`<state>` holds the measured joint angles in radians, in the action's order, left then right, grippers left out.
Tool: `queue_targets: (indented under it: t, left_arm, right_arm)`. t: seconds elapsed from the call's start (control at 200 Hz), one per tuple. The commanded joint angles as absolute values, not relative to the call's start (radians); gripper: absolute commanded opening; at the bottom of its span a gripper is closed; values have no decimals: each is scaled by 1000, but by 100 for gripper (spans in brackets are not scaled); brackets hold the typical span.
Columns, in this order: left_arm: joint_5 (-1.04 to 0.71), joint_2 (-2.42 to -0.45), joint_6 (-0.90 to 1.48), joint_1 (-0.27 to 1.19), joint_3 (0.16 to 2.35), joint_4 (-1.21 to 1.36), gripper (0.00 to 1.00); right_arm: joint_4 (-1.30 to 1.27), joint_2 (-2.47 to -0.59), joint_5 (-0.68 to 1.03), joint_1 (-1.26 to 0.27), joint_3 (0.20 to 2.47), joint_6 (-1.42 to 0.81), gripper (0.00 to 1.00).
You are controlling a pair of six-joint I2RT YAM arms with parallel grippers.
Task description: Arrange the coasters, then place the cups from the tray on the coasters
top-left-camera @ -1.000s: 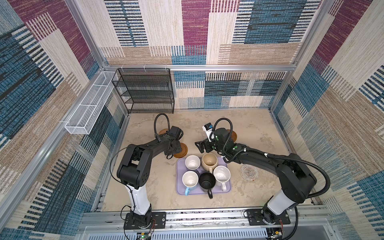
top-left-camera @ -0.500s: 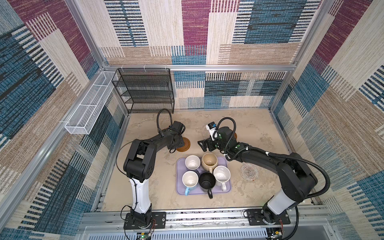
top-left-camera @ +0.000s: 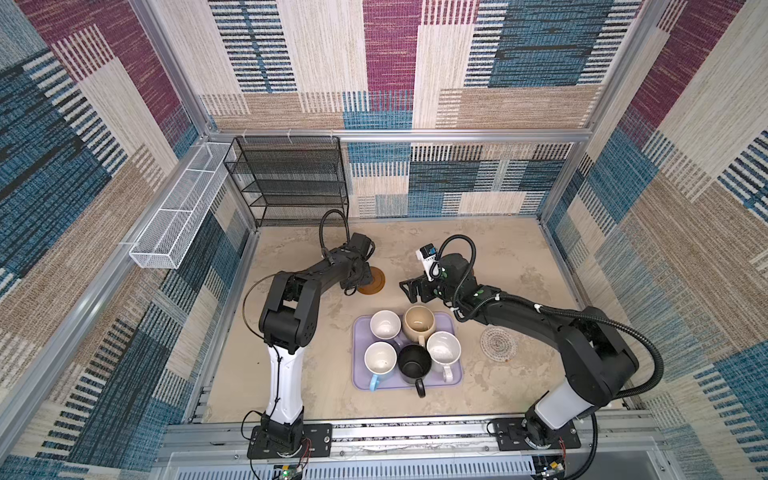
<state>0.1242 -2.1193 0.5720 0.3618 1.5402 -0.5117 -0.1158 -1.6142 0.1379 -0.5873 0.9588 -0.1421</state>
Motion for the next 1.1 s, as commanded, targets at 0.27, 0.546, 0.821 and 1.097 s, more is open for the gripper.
queue_targets:
  t: [0.27, 0.546, 0.821, 1.097]
  left_arm:
    - [100, -2205, 551, 350, 1652, -592, 39]
    - [87, -2242, 552, 342, 1696, -602, 39]
    - [68, -2243, 555, 333, 1707, -593, 40]
    - [47, -2200, 555, 329, 1734, -587, 50]
  right_arm:
    - [-153, -1623, 127, -575, 956, -143, 100]
    - [-155, -1640, 122, -573, 962, -138, 100]
    - [-158, -1643, 124, -572, 965, -140, 100]
    - [-161, -1620, 127, -573, 959, -142, 100]
